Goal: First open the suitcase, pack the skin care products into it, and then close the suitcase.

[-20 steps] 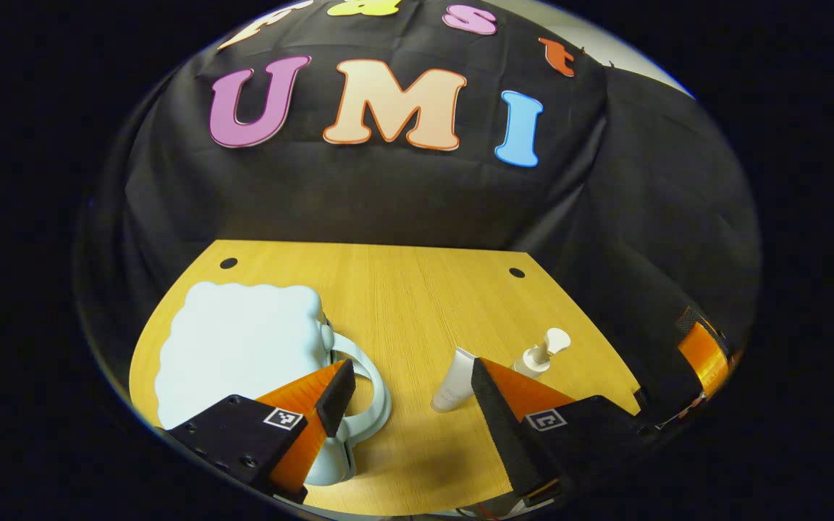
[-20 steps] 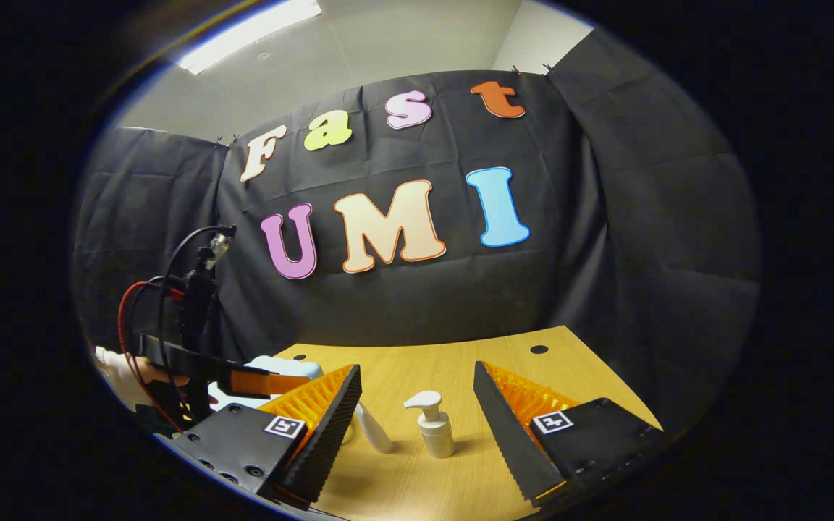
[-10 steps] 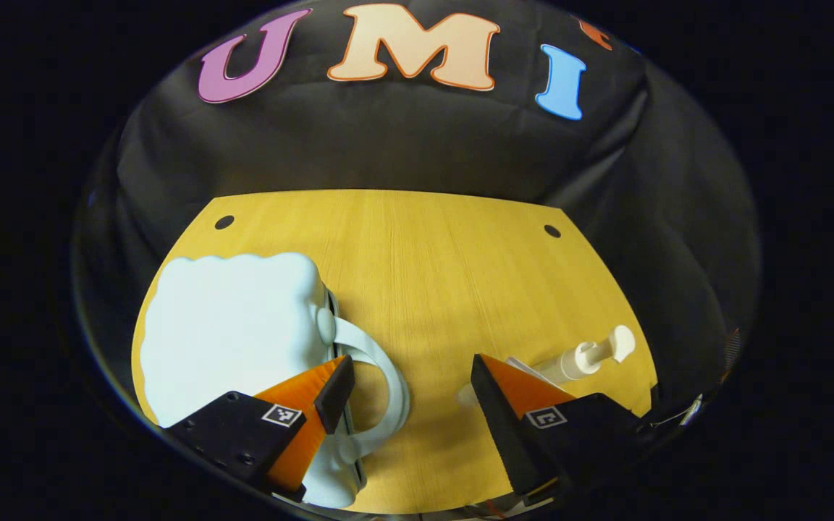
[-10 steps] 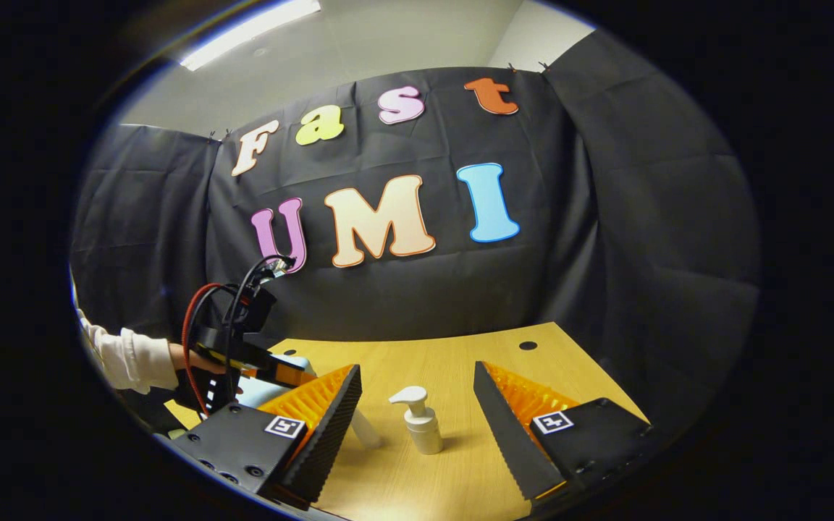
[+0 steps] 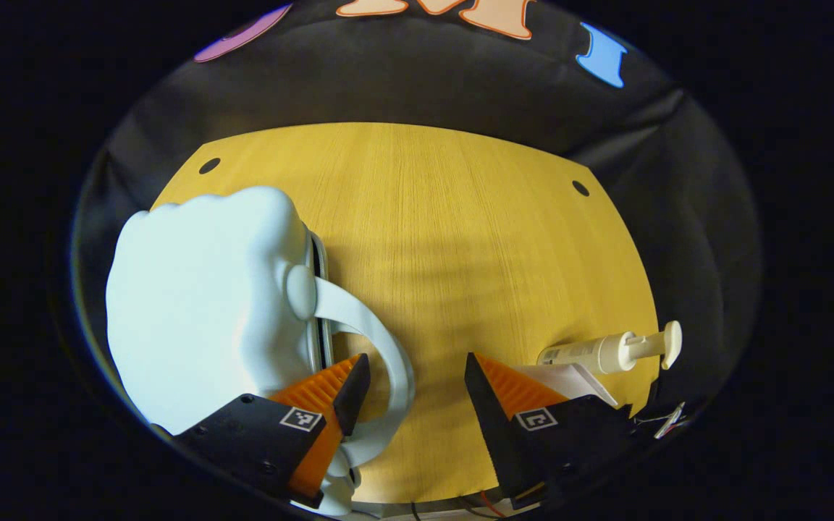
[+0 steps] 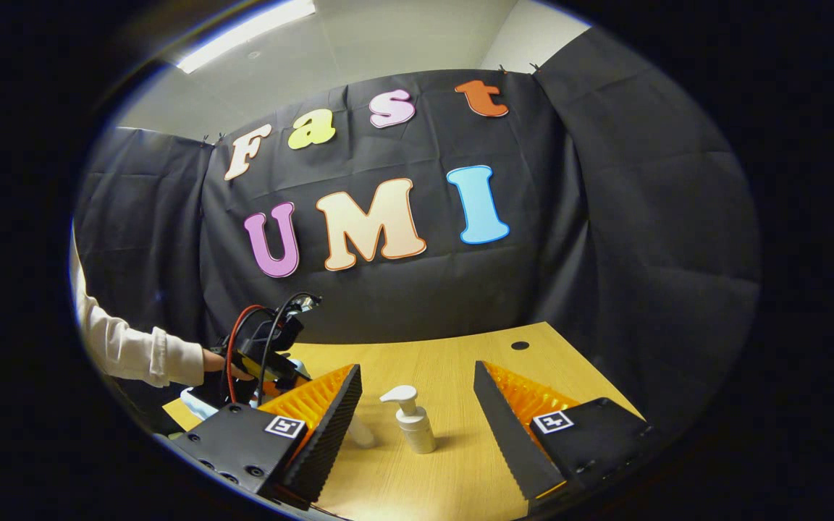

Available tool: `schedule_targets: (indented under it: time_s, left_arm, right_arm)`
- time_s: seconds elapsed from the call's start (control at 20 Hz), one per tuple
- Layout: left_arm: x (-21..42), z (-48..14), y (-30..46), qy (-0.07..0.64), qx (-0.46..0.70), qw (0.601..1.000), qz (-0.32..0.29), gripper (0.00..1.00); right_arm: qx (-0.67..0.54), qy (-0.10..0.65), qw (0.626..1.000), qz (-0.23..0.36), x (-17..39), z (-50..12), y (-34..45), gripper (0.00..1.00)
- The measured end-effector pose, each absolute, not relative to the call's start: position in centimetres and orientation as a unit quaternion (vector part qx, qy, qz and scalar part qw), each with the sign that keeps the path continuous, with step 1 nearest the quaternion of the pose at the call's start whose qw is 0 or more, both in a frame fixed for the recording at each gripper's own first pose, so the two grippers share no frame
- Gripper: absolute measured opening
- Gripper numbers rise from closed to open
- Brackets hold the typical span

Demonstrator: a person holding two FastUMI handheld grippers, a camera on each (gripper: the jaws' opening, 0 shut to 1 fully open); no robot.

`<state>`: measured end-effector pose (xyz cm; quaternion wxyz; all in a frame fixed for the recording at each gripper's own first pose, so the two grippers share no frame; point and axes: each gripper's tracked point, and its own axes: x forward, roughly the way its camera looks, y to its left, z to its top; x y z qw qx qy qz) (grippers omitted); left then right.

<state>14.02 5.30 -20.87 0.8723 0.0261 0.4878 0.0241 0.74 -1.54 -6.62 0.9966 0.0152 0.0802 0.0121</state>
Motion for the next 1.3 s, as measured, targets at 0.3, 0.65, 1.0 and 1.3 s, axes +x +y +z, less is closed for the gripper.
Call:
schedule_targets:
  time_s: [0.3,0.65,1.0,1.3]
  left_arm:
    - [14.2,-22.1,5.7,0.517,0.046,0.854,0.025,0.64]
    - [14.1,-23.2,6.8,0.532,0.036,0.845,0.039,0.37]
    - [13.9,-23.8,7.0,0.543,0.009,0.838,0.048,0.11]
    - [13.8,-22.1,6.2,0.542,-0.018,0.839,0.047,0.02]
  right_arm:
    - [0.012,0.08,0.997,0.013,0.7,-6.5,-1.7,0.98]
    - [0.014,0.077,0.997,0.01,0.5,-6.5,-2.0,0.98]
    - [0.011,0.079,0.997,0.014,0.4,-6.6,-1.6,0.96]
    - [0.006,0.087,0.996,0.023,0.6,-7.2,-0.6,0.98]
